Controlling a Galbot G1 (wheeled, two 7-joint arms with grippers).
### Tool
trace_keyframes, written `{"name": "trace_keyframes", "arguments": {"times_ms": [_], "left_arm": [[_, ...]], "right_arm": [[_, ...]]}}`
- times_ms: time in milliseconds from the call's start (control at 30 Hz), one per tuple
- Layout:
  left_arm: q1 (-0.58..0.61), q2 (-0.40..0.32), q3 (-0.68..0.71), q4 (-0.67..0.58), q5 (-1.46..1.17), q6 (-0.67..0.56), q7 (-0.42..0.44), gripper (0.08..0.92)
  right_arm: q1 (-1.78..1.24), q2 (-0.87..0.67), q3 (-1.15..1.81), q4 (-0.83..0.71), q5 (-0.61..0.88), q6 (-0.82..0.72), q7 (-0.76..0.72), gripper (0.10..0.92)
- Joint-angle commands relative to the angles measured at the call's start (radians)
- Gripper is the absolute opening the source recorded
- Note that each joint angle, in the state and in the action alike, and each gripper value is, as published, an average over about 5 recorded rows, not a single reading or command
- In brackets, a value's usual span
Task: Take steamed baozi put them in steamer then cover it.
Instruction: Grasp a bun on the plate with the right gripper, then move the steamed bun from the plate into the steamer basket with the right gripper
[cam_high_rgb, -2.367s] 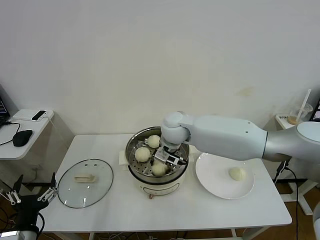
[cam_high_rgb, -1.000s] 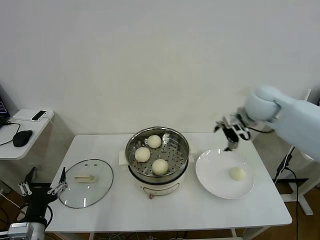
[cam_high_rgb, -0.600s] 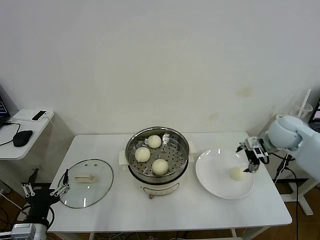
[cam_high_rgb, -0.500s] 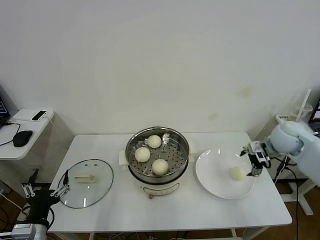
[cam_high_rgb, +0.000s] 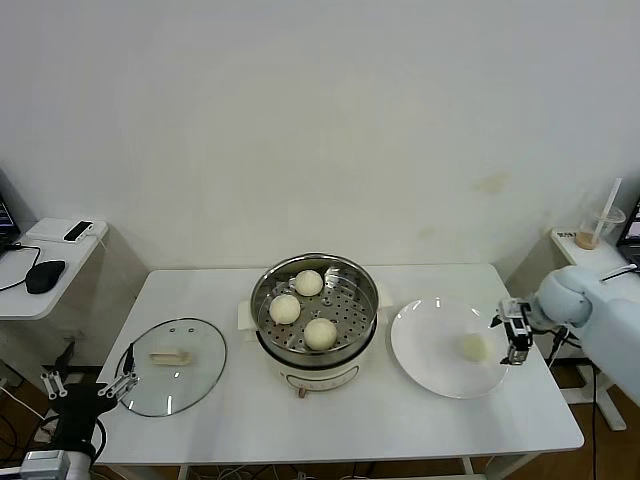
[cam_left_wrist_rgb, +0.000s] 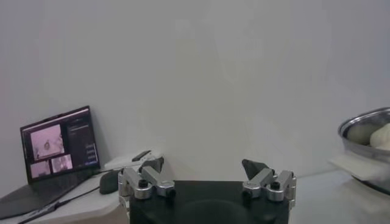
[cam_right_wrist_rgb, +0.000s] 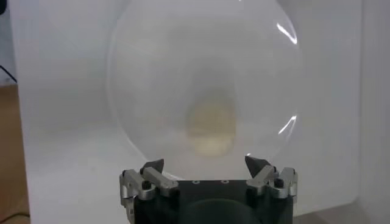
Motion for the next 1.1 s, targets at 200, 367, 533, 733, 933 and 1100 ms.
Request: {"name": "trace_keyframes", "arguments": {"times_ms": [200,367,533,733,933,1100], "left_arm": [[0.001,-0.001,-0.006,0.0,0.0,0.001,0.0,0.823],[0.002,-0.004,-0.007,0.001,-0.001,0.001,0.0,0.823],[0.003,-0.006,-0.006,-0.001,0.0,0.001,0.0,0.823],[0.006,-0.005,-0.007,-0.008,0.0,0.001,-0.001,0.823],[0.003,-0.009,-0.004,-0.013,0.001,0.003,-0.001,0.823],[-0.001,-0.01,-0.002,-0.014,0.0,0.003,-0.001,0.823]], "right_arm": [[0.014,0.179,0.004,-0.202,-0.07,0.018,0.01,0.823],[0.02,0.19,-0.01,-0.217,-0.081,0.013,0.007,0.815],[0.024,0.193,-0.011,-0.227,-0.083,0.008,0.002,0.757],[0.038,0.177,-0.019,-0.207,-0.07,0.002,-0.011,0.666],[0.088,0.151,-0.046,-0.173,-0.034,-0.008,-0.043,0.614],[0.202,0.093,-0.139,-0.095,0.033,-0.028,-0.066,0.609]]}}
